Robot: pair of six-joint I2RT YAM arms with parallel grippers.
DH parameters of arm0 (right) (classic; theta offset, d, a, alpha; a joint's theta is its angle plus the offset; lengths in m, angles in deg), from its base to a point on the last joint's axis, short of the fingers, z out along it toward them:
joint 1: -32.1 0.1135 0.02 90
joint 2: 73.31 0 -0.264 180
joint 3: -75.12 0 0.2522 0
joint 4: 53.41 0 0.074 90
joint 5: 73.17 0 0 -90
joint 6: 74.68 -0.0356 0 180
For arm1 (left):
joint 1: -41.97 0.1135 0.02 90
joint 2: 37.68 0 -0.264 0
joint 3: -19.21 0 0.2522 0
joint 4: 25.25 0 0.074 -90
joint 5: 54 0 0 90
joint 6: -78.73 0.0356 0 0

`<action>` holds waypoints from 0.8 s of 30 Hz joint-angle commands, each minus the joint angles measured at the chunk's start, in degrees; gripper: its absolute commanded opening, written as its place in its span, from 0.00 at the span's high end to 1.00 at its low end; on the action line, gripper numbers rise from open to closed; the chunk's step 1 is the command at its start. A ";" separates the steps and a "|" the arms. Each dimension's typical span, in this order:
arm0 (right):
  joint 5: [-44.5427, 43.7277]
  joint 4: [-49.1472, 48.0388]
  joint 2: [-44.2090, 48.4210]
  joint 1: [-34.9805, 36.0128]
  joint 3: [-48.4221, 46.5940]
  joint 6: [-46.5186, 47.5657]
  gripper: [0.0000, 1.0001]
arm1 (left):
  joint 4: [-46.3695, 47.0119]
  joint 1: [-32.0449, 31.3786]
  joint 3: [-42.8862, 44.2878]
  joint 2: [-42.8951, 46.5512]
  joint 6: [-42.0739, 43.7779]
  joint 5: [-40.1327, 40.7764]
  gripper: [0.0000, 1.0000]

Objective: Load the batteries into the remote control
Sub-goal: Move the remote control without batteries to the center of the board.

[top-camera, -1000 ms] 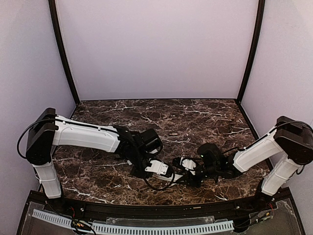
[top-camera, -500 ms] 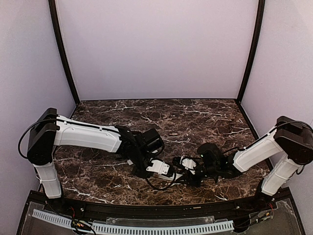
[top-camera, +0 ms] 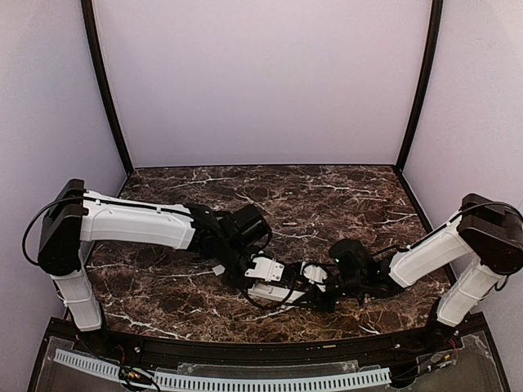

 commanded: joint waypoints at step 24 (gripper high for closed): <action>0.66 -1.59 -1.27 0.97 -0.94 2.60 0.74 | 2.35 1.51 -9.09 11.77 0.26 -3.15 0.97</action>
